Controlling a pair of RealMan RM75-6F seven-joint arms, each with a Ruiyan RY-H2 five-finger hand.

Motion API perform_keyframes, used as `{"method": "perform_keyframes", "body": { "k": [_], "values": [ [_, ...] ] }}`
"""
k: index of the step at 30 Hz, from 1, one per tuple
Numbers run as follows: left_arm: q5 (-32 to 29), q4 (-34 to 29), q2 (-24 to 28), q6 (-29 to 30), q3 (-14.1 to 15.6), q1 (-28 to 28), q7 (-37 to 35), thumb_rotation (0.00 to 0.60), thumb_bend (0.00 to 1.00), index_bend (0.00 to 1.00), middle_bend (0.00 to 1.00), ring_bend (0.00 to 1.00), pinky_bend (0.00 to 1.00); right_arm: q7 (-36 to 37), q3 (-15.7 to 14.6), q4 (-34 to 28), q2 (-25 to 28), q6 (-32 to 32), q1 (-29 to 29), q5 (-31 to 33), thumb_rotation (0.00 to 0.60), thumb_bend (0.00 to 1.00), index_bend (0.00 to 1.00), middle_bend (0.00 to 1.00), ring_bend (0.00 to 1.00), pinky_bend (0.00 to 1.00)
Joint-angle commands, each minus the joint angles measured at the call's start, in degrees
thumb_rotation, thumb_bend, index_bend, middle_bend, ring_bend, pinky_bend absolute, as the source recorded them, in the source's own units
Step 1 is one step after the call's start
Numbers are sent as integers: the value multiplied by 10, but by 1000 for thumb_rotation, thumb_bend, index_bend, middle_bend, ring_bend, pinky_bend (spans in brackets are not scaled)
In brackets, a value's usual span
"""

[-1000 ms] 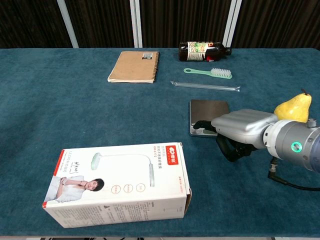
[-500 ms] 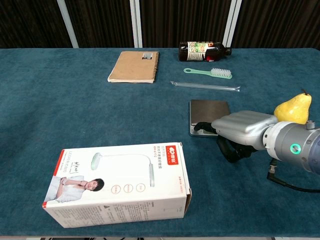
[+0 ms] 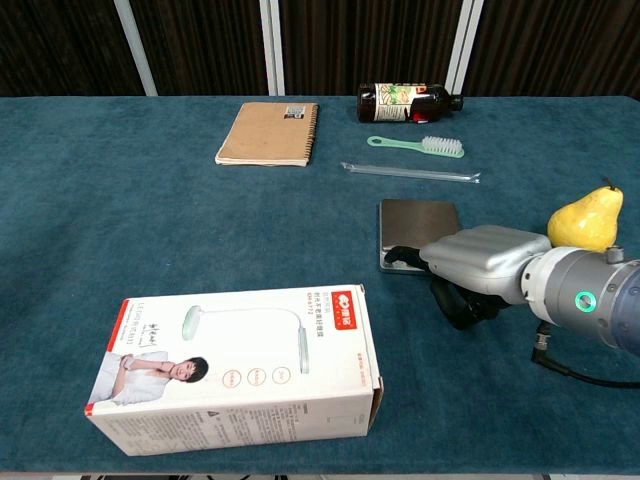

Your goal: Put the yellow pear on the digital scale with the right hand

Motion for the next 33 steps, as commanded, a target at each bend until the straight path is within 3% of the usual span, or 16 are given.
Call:
{"method": "perform_keyframes", "body": {
  "k": [1,15,33],
  "values": [
    [0,0,0,0,0,0,0,600,187,91,55,0,44,0,-1,1,-1,1,1,2,600,955,0,643,680,774],
    [0,0,0,1,0,0,2,600,187,91,55,0,44,-7,-11,3,-5,9,7,6,600,955,3,643,680,774],
    [-1,0,0,0,0,0,3,600,187,92,55,0,45,-14,-24,5,-10,15,11,7,600,955,95,643,680,774]
  ]
}}
